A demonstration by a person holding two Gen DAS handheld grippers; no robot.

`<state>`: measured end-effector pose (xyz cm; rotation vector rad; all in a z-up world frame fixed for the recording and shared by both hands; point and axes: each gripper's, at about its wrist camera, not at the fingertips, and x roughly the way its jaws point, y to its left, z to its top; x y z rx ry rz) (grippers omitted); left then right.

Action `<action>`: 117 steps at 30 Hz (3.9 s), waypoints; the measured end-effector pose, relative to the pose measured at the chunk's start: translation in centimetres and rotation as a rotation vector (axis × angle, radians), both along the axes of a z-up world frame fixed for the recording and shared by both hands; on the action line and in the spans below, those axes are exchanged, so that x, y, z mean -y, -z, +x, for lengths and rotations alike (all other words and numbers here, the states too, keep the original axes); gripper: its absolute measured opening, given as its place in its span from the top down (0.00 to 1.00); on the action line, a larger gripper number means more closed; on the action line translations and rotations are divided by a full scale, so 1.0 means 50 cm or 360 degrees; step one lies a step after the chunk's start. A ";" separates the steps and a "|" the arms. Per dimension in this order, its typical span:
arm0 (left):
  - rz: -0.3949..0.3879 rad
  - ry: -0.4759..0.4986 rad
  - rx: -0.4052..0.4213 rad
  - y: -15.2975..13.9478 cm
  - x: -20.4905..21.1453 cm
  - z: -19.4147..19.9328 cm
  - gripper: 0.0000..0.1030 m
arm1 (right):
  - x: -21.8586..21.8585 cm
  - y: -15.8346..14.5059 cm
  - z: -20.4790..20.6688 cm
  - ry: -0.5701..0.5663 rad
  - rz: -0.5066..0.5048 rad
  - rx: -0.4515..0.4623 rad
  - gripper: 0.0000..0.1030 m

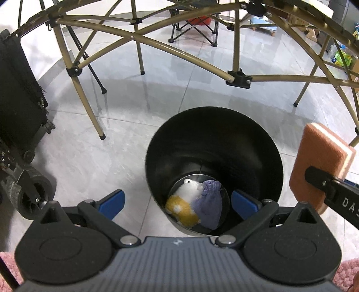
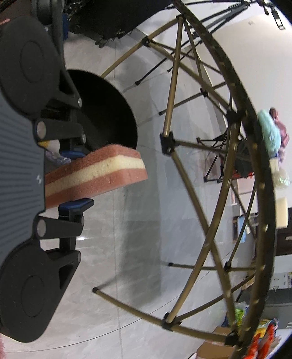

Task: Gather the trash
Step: 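Move the right tool over the black bin and open it to drop the sponge, then raise both open tools from the bin back toward the table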

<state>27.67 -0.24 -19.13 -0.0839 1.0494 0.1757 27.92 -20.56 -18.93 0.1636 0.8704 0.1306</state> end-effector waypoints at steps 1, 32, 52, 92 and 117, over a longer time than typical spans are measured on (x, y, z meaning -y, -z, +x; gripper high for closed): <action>0.0003 -0.0007 0.0004 -0.001 -0.005 -0.002 0.00 | -0.009 -0.004 0.001 -0.0011 0.0000 0.0006 0.66; 0.0022 -0.0370 -0.0025 0.012 -0.219 -0.044 0.00 | -0.227 0.035 0.062 -0.0174 -0.0045 -0.0118 0.66; -0.0004 -0.0404 -0.0043 0.017 -0.247 -0.060 0.00 | -0.243 0.101 0.078 -0.0158 -0.0130 -0.0284 0.65; 0.0200 -0.0332 0.0301 -0.088 -0.212 -0.078 0.00 | -0.179 -0.022 0.056 -0.0030 -0.0117 -0.0060 0.00; 0.0237 -0.0061 0.0776 -0.289 -0.033 0.024 0.00 | -0.020 -0.285 0.003 0.0081 -0.0028 0.1027 0.00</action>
